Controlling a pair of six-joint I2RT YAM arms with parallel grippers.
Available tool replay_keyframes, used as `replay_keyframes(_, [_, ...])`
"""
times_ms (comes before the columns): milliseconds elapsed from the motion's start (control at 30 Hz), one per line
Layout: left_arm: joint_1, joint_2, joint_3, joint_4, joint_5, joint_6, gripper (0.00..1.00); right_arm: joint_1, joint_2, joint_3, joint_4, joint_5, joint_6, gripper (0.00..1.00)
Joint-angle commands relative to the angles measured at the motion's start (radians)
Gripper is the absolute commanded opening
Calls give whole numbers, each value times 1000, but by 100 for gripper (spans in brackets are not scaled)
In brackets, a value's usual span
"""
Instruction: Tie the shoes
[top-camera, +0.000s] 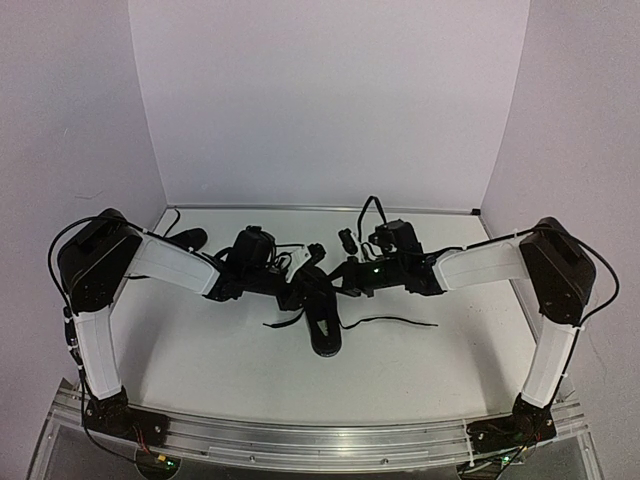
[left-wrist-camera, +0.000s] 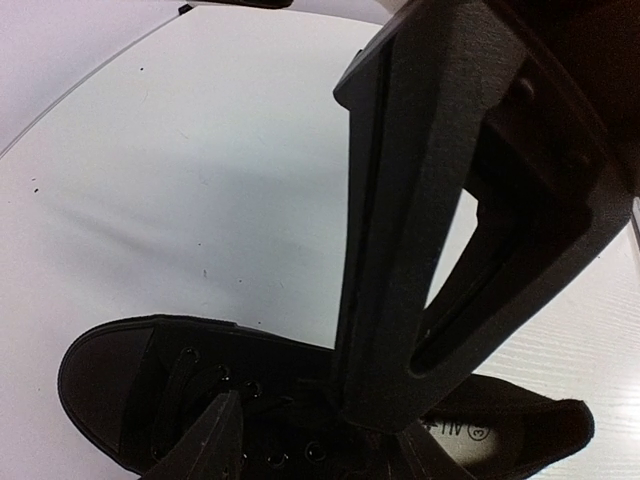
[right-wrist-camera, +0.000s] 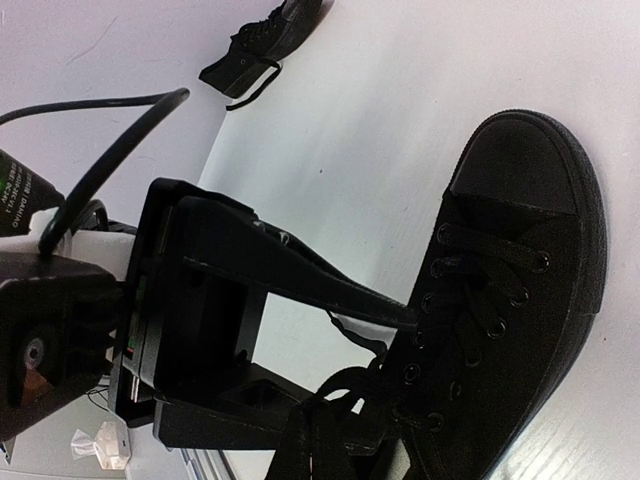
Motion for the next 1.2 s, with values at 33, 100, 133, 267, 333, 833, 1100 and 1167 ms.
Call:
replay_keyframes(33, [-3, -20, -6, 67, -17, 11, 45, -7, -59, -12, 11, 12, 4, 0])
replay_keyframes(100, [-2, -18, -2, 58, -11, 18, 42, -8, -60, -12, 12, 10, 4, 0])
replay_keyframes(133, [-1, -12, 4, 52, -3, 20, 39, -8, -61, -12, 12, 10, 3, 0])
replay_keyframes(267, [-1, 13, 30, 40, 26, 16, 22, -12, -71, -17, 12, 16, 4, 0])
replay_keyframes(333, [-2, 17, 33, 44, 36, 13, 13, -18, -76, -22, 10, 17, 7, 0])
replay_keyframes(833, [-1, 0, 26, 19, 55, 24, 0, -95, -329, -86, -590, 408, -306, 57])
replay_keyframes(1100, [-1, -1, 40, 12, 60, 38, 0, -95, -272, -16, -905, 637, -453, 68])
replay_keyframes(1167, [-2, -1, 45, 10, 62, 39, 0, -95, -241, -8, -909, 630, -466, 68])
